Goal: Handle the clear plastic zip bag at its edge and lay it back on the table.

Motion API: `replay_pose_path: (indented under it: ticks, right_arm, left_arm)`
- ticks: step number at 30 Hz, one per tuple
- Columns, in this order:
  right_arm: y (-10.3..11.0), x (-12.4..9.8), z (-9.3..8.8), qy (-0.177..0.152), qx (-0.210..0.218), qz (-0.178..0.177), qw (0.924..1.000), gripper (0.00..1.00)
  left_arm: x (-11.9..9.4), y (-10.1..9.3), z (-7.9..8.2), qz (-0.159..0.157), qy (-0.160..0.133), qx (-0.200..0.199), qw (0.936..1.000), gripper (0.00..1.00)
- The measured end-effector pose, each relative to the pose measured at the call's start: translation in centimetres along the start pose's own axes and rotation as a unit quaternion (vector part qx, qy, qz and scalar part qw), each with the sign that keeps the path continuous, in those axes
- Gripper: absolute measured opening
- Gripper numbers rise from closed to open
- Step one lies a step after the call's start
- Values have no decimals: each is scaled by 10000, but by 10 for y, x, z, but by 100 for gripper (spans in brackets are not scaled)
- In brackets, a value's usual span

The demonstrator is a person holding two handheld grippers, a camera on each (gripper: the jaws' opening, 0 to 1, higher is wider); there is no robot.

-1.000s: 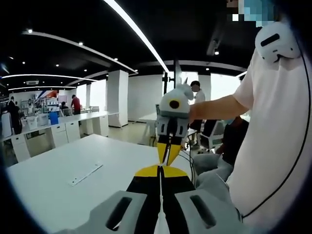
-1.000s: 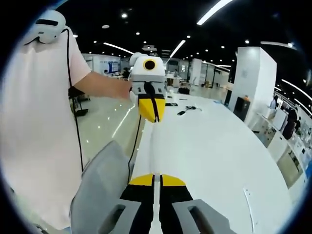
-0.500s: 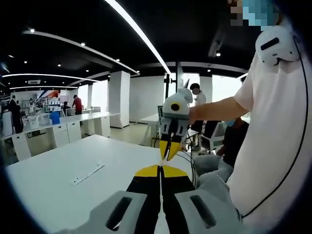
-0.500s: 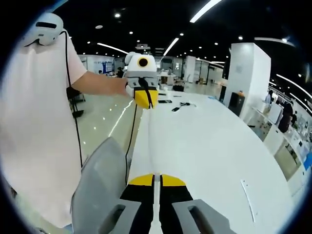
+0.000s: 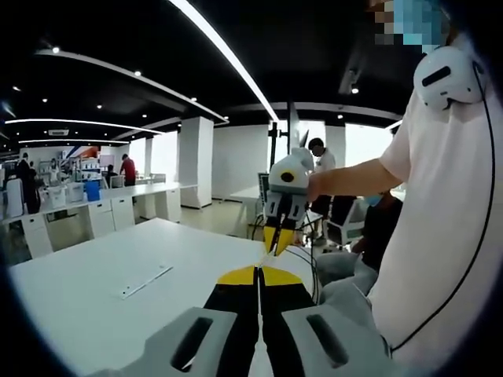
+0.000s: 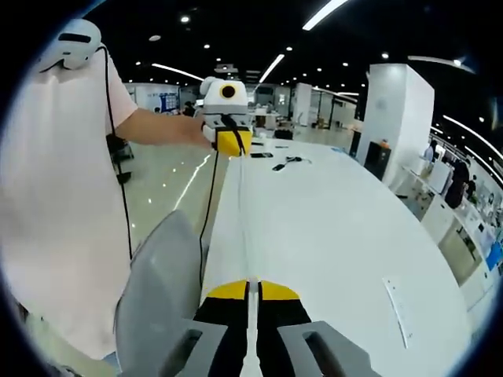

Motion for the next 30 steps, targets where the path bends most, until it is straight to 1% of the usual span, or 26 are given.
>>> replay_pose_path:
  ticks: [3,6,8,9,19,24,30]
  right_arm:
    - [0,-1,-1,7,10,-1,10000,0]
    - [-1,-2,-5,94,2,-21,10000,0]
    - [-1,-3,-5,67,63,7,10000,0]
    - [-1,-3,-4,58,15,-8,10000,0]
    - [-1,-5,-4,129,56,11,9999,0]
    - [-1,-7,-5,256,10,-34,9997,0]
    - [-1,-8,-6,295,5,-51,9996,0]
  left_arm:
    - [-1,1,0,22,-5,-19,10000,0]
    - [-2,2,0,54,-21,-21,10000,0]
    - [-3,3,0,66,-30,-28,10000,0]
    - [-3,3,0,58,-37,-43,10000,0]
    - [-1,0,-1,-9,-85,-133,9999,0]
    - [1,-2,-8,-28,-56,-153,9999,0]
    - [2,-2,-9,-11,-50,-187,9998,0]
Point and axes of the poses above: the point that each gripper's makers call its tool centre point, and the gripper's own axes: x roughly forward along the fingers, y roughly to its left, z roughly out of its top, the point moved 3 cm from there along -x, roughly backward along the fingers, and after that the axes turned 12 degrees about x, right-handed, at the moved point
